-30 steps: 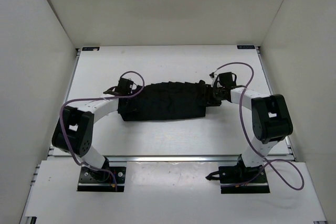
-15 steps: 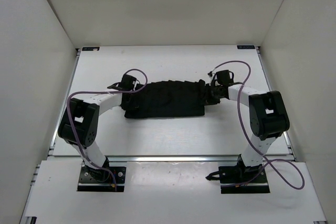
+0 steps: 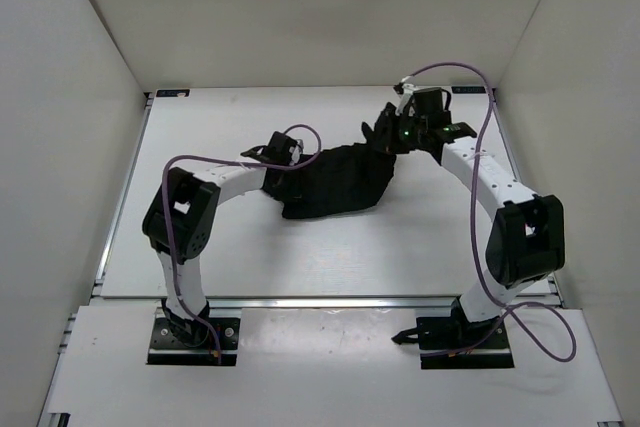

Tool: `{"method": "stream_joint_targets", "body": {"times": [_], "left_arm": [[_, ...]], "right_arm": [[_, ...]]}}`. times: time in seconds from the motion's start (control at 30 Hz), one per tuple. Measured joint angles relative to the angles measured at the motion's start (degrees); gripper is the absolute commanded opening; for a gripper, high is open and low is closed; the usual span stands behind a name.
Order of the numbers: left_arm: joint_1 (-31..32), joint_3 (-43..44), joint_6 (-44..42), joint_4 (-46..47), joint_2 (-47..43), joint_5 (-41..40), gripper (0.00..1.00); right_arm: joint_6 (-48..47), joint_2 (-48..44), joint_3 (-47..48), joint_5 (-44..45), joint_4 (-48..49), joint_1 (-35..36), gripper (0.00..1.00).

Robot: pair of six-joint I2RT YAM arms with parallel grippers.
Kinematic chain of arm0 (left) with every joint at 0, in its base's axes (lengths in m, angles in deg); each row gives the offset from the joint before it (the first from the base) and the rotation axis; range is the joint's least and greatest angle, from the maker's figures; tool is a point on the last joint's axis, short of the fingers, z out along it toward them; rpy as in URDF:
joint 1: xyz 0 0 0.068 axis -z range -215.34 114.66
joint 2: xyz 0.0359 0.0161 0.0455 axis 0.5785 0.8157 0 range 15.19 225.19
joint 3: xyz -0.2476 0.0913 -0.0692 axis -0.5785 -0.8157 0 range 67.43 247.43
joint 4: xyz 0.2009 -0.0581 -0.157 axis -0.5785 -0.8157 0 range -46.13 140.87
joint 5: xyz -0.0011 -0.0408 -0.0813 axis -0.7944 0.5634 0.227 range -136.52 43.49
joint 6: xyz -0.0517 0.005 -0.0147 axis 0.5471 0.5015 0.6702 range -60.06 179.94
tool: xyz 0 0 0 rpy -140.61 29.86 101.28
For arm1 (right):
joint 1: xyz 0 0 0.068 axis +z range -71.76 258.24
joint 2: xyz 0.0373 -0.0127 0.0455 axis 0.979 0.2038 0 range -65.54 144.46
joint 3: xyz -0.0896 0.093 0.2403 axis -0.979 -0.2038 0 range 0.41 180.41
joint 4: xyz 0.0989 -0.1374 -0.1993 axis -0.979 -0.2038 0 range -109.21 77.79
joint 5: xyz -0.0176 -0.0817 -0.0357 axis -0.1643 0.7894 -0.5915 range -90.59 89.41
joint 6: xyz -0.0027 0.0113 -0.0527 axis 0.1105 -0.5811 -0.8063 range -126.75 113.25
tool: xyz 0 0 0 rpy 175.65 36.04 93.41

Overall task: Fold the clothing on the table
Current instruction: Fold the skirt

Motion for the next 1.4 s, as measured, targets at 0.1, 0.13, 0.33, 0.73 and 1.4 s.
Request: {"method": "stream_joint_targets", "body": {"times": [0.1, 0.13, 0.33, 0.73, 1.4], "left_arm": [[0.9, 1.5, 0.9, 0.3, 1.6, 4.3, 0.06], [1.0, 1.7, 1.5, 0.6, 2.0, 5.7, 0.06], [1.9, 2.7, 5.5, 4.2, 4.7, 14.1, 0.05], [1.9, -3.1, 11.2, 14.1, 4.4, 21.9, 0.12], [-10.4, -11.5, 9.1, 9.2, -16.3, 19.8, 0.93]], "right_arm": [[1.9, -0.6, 0.4, 0.1, 0.2, 4.1, 0.0], [2.8, -0.5, 0.3, 0.1, 0.2, 5.4, 0.0], [8.1, 0.0, -0.4, 0.0, 1.6, 11.3, 0.0], [13.4, 8.5, 0.2, -1.3, 3.0, 17.0, 0.17], [15.9, -12.5, -13.4, 1.0, 3.6, 5.5, 0.37]]}}
